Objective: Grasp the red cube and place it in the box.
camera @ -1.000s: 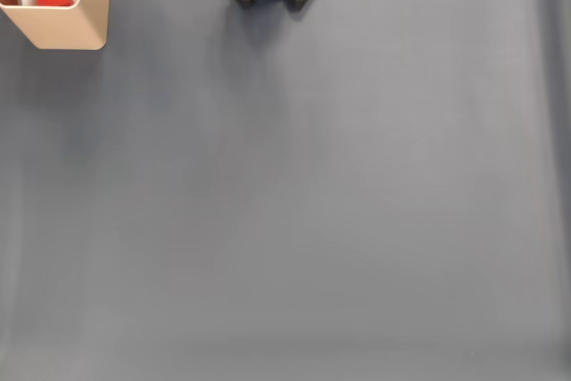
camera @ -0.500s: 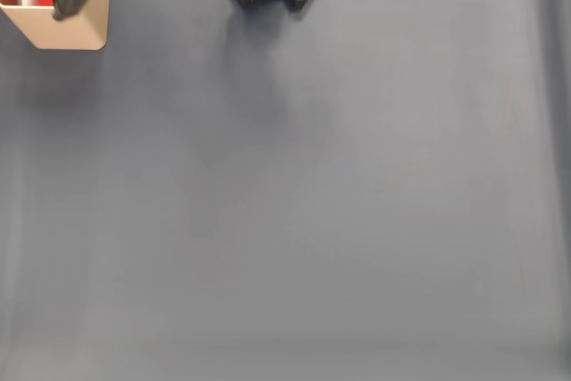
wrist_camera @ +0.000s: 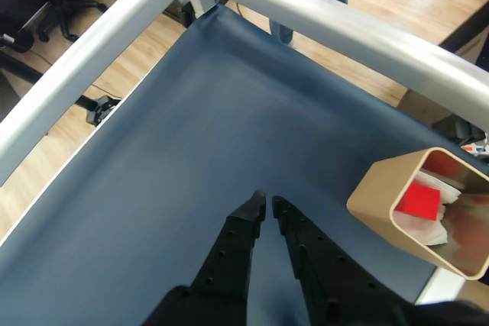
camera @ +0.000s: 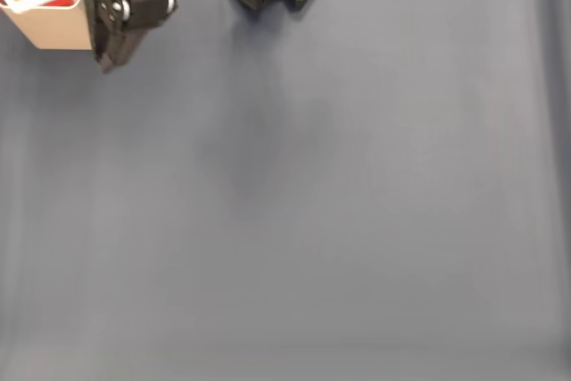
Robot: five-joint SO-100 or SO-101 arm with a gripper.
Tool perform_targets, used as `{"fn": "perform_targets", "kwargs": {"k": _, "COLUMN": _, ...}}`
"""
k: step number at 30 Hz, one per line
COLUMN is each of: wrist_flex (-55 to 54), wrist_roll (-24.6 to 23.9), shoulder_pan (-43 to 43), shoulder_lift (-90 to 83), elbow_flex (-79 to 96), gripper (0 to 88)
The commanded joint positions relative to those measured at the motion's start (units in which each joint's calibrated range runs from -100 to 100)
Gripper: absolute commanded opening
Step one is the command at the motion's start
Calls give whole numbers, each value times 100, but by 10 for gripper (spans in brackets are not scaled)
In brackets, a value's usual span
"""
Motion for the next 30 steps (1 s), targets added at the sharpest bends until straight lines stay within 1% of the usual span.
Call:
{"fn": "perform_targets", "kwargs": {"k": 1, "wrist_flex": -137, "wrist_roll": 49, "shoulder_pan": -334, "shoulder_lift": -203, "elbow_flex": 16, "gripper": 7}}
{"fn": "perform_targets", "kwargs": {"k": 9, "wrist_flex": -408, "wrist_roll": 166, "shoulder_pan": -1108, "shoulder_lift": -576, "elbow_flex": 655, "gripper": 0}}
{"fn": "perform_targets", "kwargs": {"k": 14, "wrist_flex": -744, "wrist_roll": 259, "shoulder_pan": -1726, "shoulder_lift": -1104, "elbow_flex": 1412, "gripper": 0}}
{"fn": "perform_targets", "kwargs": {"k": 23, "wrist_flex": -1039, "wrist_roll": 274, "shoulder_pan": -2863, "shoulder_lift": -2049, "elbow_flex": 2689, "gripper": 0}}
{"fn": "perform_targets", "kwargs": {"k": 30, "wrist_flex": -1326, "wrist_roll": 337, "shoulder_pan": -3410, "shoulder_lift": -2837, "elbow_flex": 3866, "gripper": 0}}
